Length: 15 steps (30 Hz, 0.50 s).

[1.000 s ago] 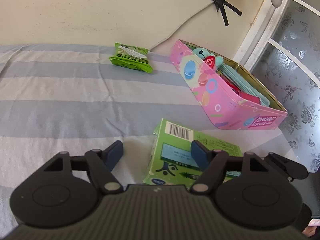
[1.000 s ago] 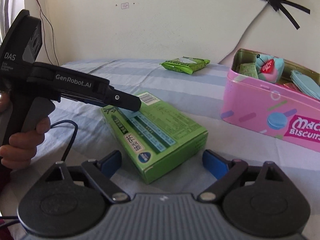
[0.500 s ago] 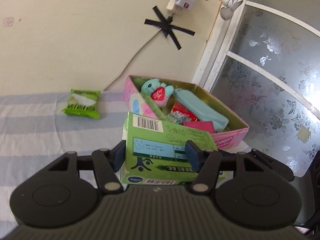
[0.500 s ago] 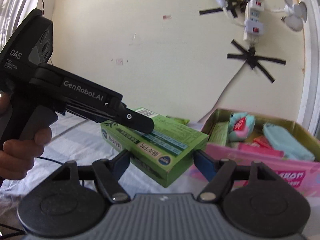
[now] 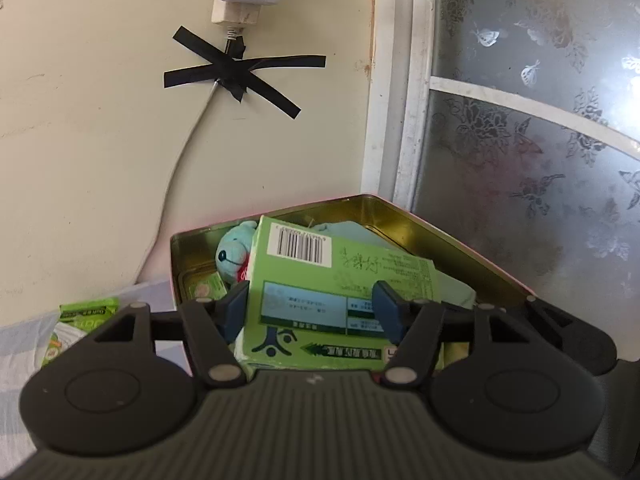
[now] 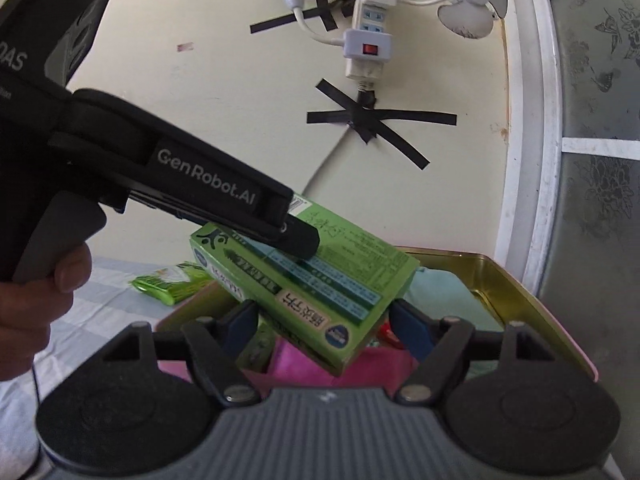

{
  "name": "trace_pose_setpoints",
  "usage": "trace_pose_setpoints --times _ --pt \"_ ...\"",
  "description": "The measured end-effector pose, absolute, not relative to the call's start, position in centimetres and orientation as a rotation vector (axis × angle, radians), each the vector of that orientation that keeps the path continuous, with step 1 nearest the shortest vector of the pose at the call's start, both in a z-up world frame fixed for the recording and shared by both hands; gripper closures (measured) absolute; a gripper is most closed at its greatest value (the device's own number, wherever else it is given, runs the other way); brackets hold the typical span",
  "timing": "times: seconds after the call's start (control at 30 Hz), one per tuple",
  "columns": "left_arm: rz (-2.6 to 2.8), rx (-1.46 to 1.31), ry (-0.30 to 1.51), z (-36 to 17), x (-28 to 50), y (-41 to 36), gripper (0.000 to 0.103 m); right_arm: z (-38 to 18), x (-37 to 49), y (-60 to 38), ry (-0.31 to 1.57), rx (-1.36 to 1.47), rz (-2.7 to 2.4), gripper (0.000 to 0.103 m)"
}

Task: Organize objects
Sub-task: 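Lower the green box into the tin and open the right gripper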

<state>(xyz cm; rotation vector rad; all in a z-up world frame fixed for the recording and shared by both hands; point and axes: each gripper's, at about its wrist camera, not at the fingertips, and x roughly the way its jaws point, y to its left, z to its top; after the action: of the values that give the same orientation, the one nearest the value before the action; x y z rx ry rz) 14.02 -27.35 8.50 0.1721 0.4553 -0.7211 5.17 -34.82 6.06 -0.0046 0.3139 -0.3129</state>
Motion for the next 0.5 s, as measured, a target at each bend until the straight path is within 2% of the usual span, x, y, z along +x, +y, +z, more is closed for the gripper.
trace_pose_setpoints --times 0.07,0.2,0.3,0.5 --pt "-0.679 0.194 0.482 7.8 15.4 -28.7 0.035 5.3 7.1 -36.0 0.312 -0.062 -0.396 0.022" --pt "-0.634 0.153 0.534 6.3 16.3 -28.2 0.035 3.6 8.1 -37.7 0.342 -0.037 -0.451 0.021" --pt "-0.586 0.159 0.539 5.5 15.8 -27.4 0.035 3.5 6.9 -37.2 0.299 -0.057 -0.459 0.016" --pt "-0.505 0.174 0.508 5.9 13.6 -25.6 0.035 4.1 5.8 -36.4 0.236 -0.072 -0.432 0.012"
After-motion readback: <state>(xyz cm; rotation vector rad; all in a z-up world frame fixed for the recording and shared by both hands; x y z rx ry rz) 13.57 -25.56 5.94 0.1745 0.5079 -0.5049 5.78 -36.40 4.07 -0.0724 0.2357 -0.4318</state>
